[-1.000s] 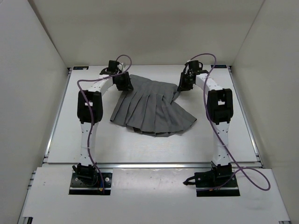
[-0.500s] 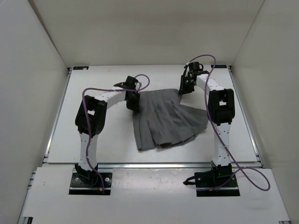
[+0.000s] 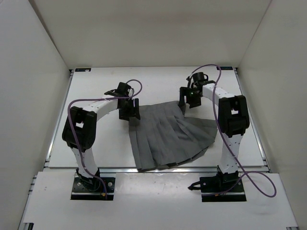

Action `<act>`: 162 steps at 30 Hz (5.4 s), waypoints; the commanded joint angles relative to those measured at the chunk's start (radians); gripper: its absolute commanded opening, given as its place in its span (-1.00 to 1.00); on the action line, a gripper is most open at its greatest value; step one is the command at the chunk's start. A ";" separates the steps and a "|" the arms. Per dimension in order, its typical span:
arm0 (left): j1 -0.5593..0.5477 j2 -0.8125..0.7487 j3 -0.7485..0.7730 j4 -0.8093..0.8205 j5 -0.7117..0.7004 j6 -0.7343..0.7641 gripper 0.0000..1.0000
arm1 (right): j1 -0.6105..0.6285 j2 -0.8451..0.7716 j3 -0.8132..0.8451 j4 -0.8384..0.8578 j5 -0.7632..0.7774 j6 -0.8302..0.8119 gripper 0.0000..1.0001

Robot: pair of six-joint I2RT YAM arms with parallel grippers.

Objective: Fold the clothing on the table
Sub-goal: Flatten the skirt out, then fold the skirt

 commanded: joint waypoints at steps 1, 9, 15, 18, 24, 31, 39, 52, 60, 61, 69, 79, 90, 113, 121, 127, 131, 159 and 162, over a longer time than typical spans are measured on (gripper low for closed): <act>0.025 -0.079 0.041 0.076 0.005 -0.018 0.50 | -0.014 -0.054 -0.016 0.063 -0.035 0.017 0.39; 0.054 0.041 0.138 0.096 -0.151 -0.016 0.41 | -0.014 -0.023 0.036 0.061 -0.029 0.008 0.44; 0.051 0.100 0.167 0.102 -0.208 -0.018 0.38 | 0.011 0.011 0.065 0.035 -0.004 0.014 0.35; 0.060 0.117 0.155 0.111 -0.205 -0.024 0.37 | 0.023 0.011 0.071 0.040 0.014 0.018 0.31; 0.065 0.119 0.109 0.149 -0.177 -0.026 0.42 | 0.037 0.017 0.050 0.049 0.002 0.037 0.23; 0.062 0.162 0.120 0.154 -0.148 -0.018 0.41 | 0.061 0.078 0.093 0.006 0.049 0.005 0.18; 0.031 0.196 0.135 0.130 -0.165 -0.029 0.01 | 0.048 0.120 0.125 -0.029 0.068 -0.006 0.03; 0.005 0.225 0.213 0.044 -0.197 -0.012 -1.00 | 0.042 0.148 0.191 -0.052 0.140 -0.012 -0.99; 0.057 0.114 0.236 0.077 -0.154 -0.015 -1.00 | -0.035 0.042 0.257 -0.049 0.039 -0.066 -1.00; 0.071 0.117 0.273 0.084 -0.144 -0.016 -1.00 | -0.052 0.040 0.265 -0.042 0.017 -0.077 -0.99; 0.135 0.301 0.999 -0.115 -0.085 0.042 -1.00 | -0.170 0.005 0.611 -0.056 -0.030 -0.068 -1.00; -0.032 -0.408 0.246 0.301 -0.321 0.116 -1.00 | -0.156 -0.695 0.010 0.193 0.072 -0.203 -1.00; -0.026 -1.105 -0.498 0.051 -0.314 -0.029 -1.00 | -0.009 -1.250 -0.798 0.109 0.023 0.029 -1.00; 0.034 -0.416 -0.333 0.127 -0.167 -0.081 -1.00 | -0.072 -0.350 -0.410 0.235 -0.178 0.035 -0.99; 0.038 -0.530 -0.462 0.114 -0.170 -0.141 -1.00 | -0.097 -0.325 -0.427 0.244 -0.240 0.012 -1.00; -0.023 -0.594 -0.541 0.085 -0.171 -0.211 -1.00 | -0.074 -0.279 -0.384 0.206 -0.242 -0.048 -1.00; -0.023 -0.640 -0.604 0.079 -0.174 -0.254 -1.00 | -0.048 -0.253 -0.366 0.193 -0.239 -0.068 -1.00; -0.075 -0.628 -0.384 0.185 0.030 -0.171 -1.00 | -0.066 -0.258 -0.358 0.244 -0.312 -0.026 -0.86; -0.130 -0.575 -0.405 0.215 0.086 -0.173 -1.00 | -0.063 -0.204 -0.321 0.224 -0.296 -0.025 -0.89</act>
